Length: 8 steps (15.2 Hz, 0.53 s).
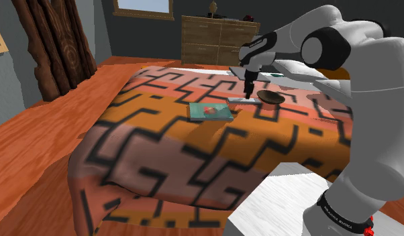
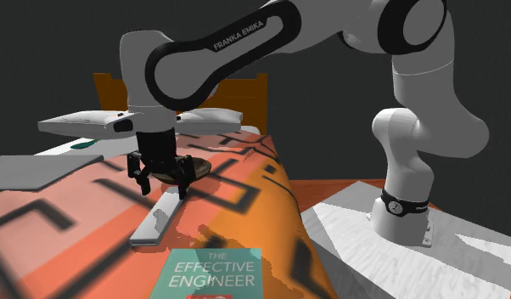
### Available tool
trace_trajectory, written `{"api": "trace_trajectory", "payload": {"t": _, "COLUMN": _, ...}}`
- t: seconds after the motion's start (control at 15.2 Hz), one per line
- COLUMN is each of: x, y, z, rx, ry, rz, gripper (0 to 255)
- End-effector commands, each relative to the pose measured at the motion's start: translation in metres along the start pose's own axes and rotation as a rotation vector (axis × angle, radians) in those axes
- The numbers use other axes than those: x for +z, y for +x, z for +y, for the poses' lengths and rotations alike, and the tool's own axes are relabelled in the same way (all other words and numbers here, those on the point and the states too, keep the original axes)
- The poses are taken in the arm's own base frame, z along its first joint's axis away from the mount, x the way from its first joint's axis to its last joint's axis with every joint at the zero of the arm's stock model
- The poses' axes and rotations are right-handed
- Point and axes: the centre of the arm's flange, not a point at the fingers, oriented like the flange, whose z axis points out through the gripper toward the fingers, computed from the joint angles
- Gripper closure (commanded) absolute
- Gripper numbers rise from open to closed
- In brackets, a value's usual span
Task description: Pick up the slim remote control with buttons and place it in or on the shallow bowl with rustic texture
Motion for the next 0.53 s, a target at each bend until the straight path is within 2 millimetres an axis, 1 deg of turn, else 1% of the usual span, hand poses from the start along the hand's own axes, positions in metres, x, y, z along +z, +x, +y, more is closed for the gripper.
{"api": "trace_trajectory", "payload": {"t": 0.0, "x": 0.01, "y": 0.002, "z": 0.002, "rx": -0.006, "ry": -0.001, "rz": -0.001, "gripper": 0}}
{"api": "trace_trajectory", "payload": {"t": 0.26, "x": 0.031, "y": 0.002, "z": 0.002, "rx": -0.006, "ry": -0.001, "rz": -0.001, "gripper": 0}}
{"api": "trace_trajectory", "payload": {"t": 0.33, "x": 0.039, "y": 0.002, "z": 0.002, "rx": -0.006, "ry": -0.001, "rz": -0.001, "gripper": 0}}
{"api": "trace_trajectory", "payload": {"t": 0.46, "x": 0.039, "y": 0.002, "z": 0.002, "rx": -0.006, "ry": -0.001, "rz": -0.001, "gripper": 0}}
